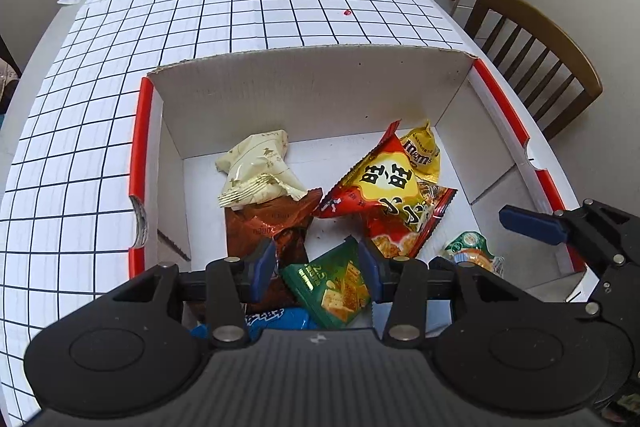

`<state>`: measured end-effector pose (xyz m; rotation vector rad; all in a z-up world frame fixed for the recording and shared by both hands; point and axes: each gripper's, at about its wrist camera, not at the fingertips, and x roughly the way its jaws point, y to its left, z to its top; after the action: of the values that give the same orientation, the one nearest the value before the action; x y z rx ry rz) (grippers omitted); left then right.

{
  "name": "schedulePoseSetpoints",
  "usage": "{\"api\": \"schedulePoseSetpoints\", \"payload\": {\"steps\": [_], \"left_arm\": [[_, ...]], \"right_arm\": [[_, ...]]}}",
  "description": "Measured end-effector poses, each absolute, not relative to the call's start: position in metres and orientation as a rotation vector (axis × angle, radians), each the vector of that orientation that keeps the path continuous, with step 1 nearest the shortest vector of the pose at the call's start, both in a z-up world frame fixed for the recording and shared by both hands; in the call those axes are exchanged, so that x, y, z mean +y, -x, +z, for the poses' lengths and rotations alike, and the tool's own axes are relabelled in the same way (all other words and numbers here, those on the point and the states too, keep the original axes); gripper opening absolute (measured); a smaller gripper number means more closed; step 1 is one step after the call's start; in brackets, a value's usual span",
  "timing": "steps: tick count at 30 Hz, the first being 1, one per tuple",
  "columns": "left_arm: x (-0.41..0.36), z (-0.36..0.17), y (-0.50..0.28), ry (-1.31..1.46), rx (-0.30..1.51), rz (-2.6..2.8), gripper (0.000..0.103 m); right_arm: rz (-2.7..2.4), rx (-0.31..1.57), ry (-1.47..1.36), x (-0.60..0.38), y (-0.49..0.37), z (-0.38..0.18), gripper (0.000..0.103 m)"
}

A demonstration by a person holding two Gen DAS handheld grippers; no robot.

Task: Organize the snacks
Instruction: 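Open both tools to drop the two packets inside the red box, then move both tools back toward the remaining snacks beside the box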

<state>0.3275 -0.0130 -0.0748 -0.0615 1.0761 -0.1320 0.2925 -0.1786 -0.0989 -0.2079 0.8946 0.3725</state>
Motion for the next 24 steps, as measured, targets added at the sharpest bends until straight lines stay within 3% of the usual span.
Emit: {"api": "schedulePoseSetpoints", "payload": {"steps": [7, 24], "left_arm": [[-0.012, -0.061, -0.311, 0.053, 1.036, -0.143, 0.050], [-0.001, -0.012, -0.256, 0.035, 0.892, -0.189, 0.065]], "right_arm": [[0.355, 0.873, 0.159, -0.186, -0.284, -0.087, 0.068], [0.331, 0.767, 0.069, -0.195, -0.237, -0.043, 0.088]]}}
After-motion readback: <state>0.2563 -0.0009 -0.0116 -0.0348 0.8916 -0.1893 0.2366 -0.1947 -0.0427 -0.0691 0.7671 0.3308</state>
